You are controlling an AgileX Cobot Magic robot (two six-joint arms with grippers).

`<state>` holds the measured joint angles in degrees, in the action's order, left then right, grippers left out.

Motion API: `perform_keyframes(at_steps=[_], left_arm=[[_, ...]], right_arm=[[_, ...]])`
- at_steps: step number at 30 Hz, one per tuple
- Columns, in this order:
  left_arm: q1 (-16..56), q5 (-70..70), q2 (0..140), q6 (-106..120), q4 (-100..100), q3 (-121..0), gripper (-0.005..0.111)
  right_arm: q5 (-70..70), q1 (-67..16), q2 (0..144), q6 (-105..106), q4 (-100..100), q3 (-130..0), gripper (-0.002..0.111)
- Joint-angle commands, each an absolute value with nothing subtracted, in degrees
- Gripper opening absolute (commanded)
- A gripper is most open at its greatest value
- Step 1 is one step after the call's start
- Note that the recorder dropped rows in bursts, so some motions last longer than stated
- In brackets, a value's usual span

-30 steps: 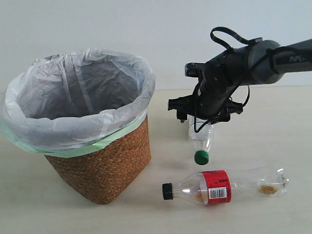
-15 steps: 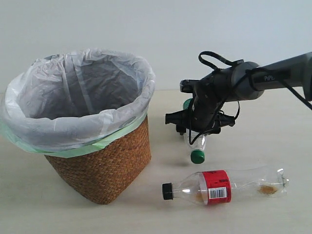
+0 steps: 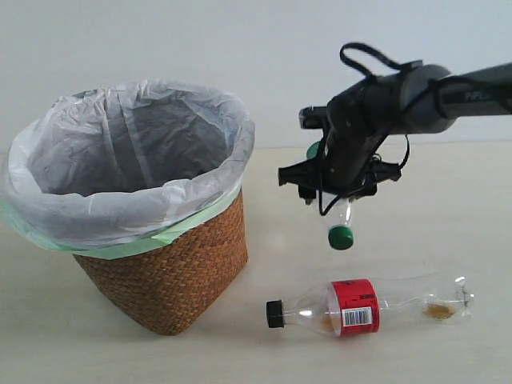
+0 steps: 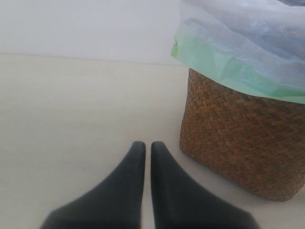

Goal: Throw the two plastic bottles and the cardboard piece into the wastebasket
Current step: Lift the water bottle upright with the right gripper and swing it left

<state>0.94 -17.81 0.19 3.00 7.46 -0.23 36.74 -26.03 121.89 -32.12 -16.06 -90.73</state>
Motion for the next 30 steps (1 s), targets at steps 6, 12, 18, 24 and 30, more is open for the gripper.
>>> perform_keyframes(at_steps=[6,12,18,24,30], left_arm=[[0.9,-17.7,0.0,2.5,7.3,0.0,0.004],[0.9,-17.7,0.0,2.5,7.3,0.0,0.004],[0.9,-17.7,0.0,2.5,7.3,0.0,0.004],[0.9,-17.7,0.0,2.5,7.3,0.0,0.004],[0.9,-17.7,0.0,2.5,7.3,0.0,0.004]], right_arm=[[37.7,-25.5,106.5,-31.2,-19.2,-81.4,0.0],[36.4,-22.2,96.4,-31.2,-18.4,-69.3,0.0],[35.3,-15.9,86.1,-28.2,-18.4,-58.3,0.0],[38.1,-6.8,78.2,-24.8,-18.7,-54.3,0.0],[40.2,-2.5,76.6,-23.6,-19.9,-54.3,0.0]])
